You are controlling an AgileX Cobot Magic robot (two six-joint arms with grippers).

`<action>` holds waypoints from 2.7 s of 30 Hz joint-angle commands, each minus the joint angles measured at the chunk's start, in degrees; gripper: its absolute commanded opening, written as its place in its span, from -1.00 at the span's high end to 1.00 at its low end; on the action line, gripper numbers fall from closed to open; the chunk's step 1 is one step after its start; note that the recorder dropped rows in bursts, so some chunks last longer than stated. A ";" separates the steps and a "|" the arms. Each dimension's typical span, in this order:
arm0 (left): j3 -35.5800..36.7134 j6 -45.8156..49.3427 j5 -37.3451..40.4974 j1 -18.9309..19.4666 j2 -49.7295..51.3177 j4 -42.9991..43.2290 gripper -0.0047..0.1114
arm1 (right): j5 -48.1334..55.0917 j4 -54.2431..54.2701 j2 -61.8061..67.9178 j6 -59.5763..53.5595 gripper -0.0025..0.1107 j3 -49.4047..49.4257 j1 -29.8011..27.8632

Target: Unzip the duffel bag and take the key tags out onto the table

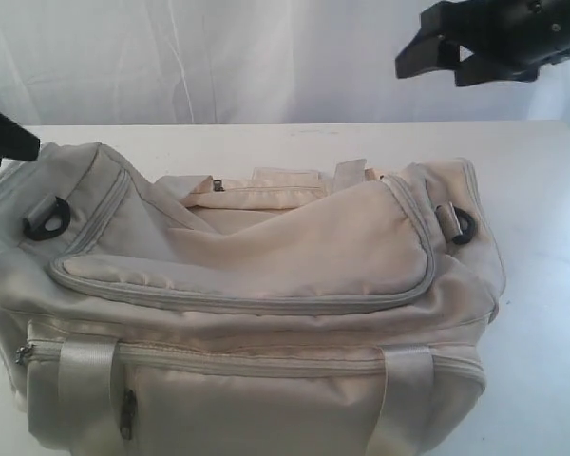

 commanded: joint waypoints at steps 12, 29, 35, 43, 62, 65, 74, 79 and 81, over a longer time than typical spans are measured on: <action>-1.30 8.33 10.25 -4.08 -0.79 -8.93 -0.18 | -0.78 -3.44 20.58 6.30 -0.31 -6.98 5.01; 3.25 10.26 3.34 -7.26 -0.79 -10.22 -0.18 | -2.62 9.58 27.83 -0.13 0.39 -9.18 6.26; 3.25 10.39 3.21 -7.26 -0.79 -10.74 -0.18 | -4.37 10.79 25.12 -1.95 0.96 -10.20 6.16; 3.25 10.39 3.21 -7.26 -0.79 -11.10 -0.18 | -4.02 10.52 18.99 -3.51 0.96 -11.84 6.05; 3.25 10.39 3.21 -7.26 -0.79 -11.10 -0.18 | 3.97 9.35 10.61 -5.01 0.96 -12.48 6.05; 3.25 10.39 3.21 -7.26 -0.79 -11.10 -0.18 | 2.66 7.47 11.03 -4.91 0.95 -12.48 6.05; 3.25 10.49 3.21 -7.26 -0.79 -11.09 -0.18 | 4.60 5.87 12.51 -4.63 0.03 -12.48 6.05; 3.25 10.49 3.21 -7.26 -0.79 -11.09 -0.18 | 5.24 -6.02 11.31 0.33 -0.19 -12.48 5.28; 3.25 10.47 3.08 -7.26 -0.79 -11.09 -0.18 | 5.73 -12.66 11.20 6.28 -0.19 -12.48 3.93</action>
